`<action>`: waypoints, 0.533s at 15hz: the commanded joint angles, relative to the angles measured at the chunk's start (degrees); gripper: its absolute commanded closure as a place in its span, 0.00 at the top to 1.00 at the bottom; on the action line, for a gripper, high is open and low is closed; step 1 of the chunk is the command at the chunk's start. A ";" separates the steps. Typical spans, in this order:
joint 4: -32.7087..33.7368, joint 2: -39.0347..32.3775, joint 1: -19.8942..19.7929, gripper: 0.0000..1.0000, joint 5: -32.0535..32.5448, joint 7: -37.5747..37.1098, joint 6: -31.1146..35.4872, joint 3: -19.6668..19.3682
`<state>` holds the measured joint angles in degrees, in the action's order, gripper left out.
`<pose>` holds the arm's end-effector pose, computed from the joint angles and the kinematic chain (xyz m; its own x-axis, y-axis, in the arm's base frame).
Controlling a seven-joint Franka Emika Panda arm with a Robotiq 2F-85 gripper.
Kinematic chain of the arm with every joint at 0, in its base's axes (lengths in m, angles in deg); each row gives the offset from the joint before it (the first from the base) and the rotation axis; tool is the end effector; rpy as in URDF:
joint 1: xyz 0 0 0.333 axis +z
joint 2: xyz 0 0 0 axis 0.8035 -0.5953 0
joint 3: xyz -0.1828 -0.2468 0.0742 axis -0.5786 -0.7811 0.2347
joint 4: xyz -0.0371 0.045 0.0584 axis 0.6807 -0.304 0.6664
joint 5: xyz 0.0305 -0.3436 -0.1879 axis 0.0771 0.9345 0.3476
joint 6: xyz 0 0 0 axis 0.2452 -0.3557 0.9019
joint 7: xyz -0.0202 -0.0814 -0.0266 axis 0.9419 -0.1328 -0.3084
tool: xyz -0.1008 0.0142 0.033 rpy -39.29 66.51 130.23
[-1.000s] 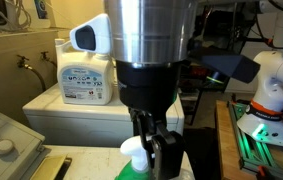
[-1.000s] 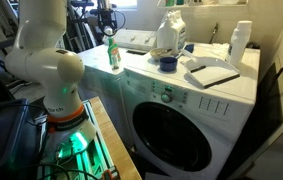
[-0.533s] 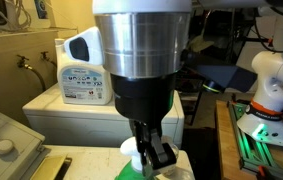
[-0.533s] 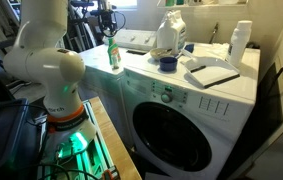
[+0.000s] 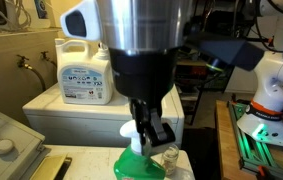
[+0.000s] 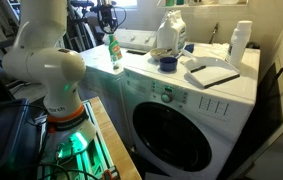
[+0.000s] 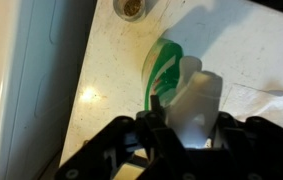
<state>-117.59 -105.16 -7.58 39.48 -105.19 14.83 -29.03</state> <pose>0.3938 0.5734 0.4776 0.7468 0.6638 -0.0407 0.6646 -0.7428 0.0815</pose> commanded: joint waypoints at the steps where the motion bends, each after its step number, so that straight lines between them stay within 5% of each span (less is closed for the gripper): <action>1: 3.24 4.42 -1.45 0.12 -0.46 2.17 -2.34 -0.09; 8: 12.01 10.73 -4.71 0.12 0.25 -1.05 -12.67 -3.24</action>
<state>-109.05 -97.66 -11.30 39.41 -104.59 8.27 -31.06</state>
